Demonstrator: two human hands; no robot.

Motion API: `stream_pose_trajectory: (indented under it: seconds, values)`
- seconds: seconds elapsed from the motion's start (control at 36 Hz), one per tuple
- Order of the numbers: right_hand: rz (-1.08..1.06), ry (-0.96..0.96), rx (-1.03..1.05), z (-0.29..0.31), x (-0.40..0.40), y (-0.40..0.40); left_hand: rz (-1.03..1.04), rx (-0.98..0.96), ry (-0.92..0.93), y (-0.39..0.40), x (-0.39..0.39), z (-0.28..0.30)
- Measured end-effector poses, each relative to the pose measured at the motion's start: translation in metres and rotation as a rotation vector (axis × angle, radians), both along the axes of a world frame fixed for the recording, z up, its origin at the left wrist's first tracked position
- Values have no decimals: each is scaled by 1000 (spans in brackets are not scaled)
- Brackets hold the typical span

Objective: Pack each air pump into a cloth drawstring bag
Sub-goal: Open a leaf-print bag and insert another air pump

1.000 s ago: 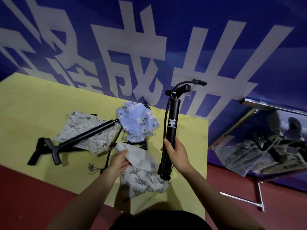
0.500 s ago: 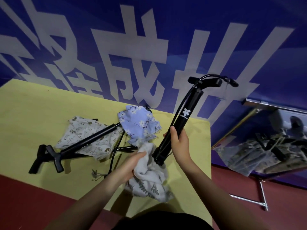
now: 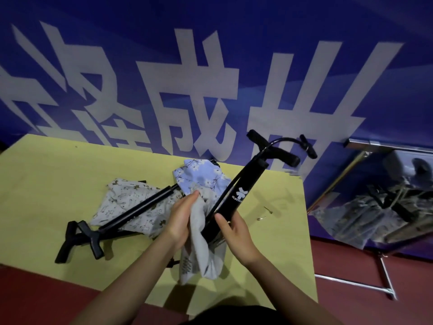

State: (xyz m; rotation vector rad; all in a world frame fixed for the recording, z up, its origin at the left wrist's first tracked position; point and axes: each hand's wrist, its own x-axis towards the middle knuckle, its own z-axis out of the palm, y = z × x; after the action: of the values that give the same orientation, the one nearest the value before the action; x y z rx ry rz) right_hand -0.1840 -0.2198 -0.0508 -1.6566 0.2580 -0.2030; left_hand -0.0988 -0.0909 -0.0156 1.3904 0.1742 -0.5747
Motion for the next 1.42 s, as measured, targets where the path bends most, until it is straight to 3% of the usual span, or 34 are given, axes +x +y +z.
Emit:
stream_pose_trajectory:
  seconds: [0.25,0.39,0.64,0.75,1.25,1.36,1.42]
  values:
    - [311,112,-175,16,8,8,-105,-2,-156,17,9,12]
    - [396,109,-318,31,27,5,-63,-65,-147,15,11,20]
    - [485,235,-227,62,56,2,113,-223,-14,-7,17,33]
    - [529,270,-242,67,63,2,175,-222,-52,-9,21,33]
    - [416,230,-260,50,65,-18,91,-83,-200,-25,43,44]
    - [196,139,-272,39,56,-18,187,-55,-224,-24,47,45]
    - [28,211,-149,30,48,-22,229,-60,-252,-18,53,45]
